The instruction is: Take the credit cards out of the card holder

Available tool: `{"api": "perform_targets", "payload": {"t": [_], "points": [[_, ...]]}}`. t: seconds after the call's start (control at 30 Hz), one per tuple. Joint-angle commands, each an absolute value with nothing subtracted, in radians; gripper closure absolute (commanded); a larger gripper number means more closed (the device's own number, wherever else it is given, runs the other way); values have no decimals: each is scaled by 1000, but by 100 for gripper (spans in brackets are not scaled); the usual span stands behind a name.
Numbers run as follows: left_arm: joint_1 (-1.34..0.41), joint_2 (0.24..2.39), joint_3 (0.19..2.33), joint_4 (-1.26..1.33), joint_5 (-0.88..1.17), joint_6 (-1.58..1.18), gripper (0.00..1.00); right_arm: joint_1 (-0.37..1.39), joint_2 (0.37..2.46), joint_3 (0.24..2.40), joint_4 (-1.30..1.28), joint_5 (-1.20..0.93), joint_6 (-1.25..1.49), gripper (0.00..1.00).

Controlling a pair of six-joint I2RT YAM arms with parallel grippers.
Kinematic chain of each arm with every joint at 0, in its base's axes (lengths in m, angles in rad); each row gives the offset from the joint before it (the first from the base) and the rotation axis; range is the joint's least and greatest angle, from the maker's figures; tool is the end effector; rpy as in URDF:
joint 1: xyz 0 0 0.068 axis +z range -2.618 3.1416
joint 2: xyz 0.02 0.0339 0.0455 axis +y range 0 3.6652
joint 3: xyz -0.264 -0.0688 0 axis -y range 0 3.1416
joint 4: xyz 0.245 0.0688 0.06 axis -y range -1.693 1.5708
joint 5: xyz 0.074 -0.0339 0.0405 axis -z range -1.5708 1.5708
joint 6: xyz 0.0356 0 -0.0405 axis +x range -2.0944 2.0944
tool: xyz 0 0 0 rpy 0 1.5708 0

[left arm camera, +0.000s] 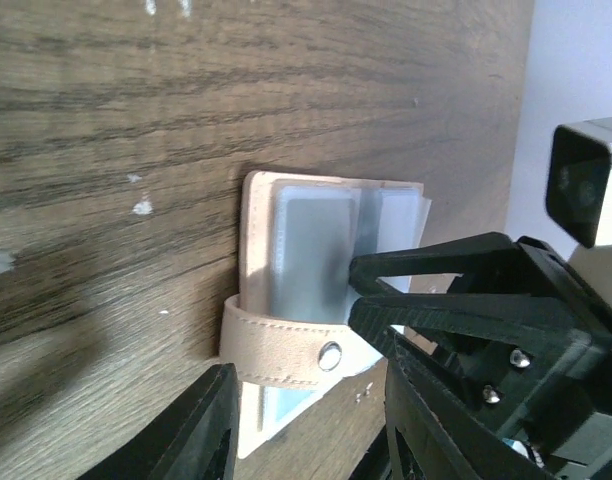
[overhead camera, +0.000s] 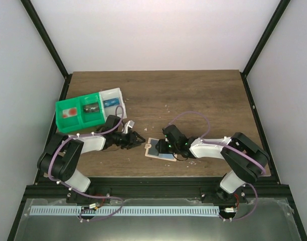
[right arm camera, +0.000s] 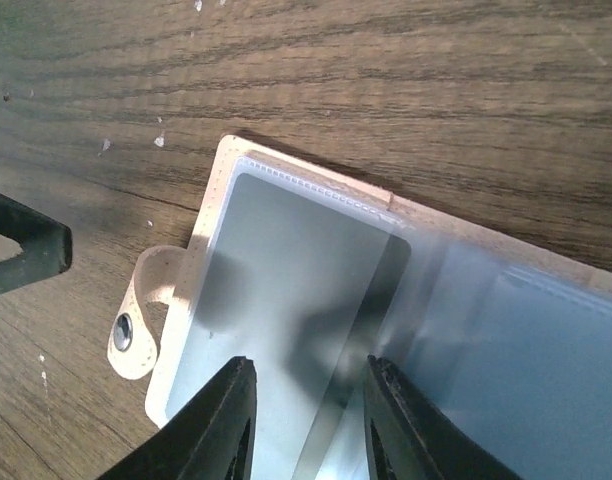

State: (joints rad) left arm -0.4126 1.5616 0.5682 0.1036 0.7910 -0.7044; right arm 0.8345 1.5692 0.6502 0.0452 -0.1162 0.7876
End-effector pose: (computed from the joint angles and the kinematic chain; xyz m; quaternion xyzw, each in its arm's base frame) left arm 0.2316 -0.1290 0.1280 0.0008 0.8793 -0.4713 0.0689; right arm 0.1891 0.2148 0.1353 -0.0418 0.9376 0.2848 0.1952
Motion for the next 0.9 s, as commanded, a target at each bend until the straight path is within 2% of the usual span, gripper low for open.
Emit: {"api": "perform_targets", "payload": {"t": [0.0, 0.3, 0.7, 0.87], "points": [[-417, 1516, 564, 172, 820, -752, 58, 833, 1543, 635, 61, -110, 748, 69], [-434, 1473, 583, 232, 820, -825, 54, 833, 1476, 600, 53, -107, 780, 70], [-532, 1594, 668, 347, 810, -892, 53, 833, 1505, 545, 89, -88, 795, 73], [-533, 1628, 692, 295, 761, -826, 53, 833, 1475, 539, 74, -56, 789, 72]]}}
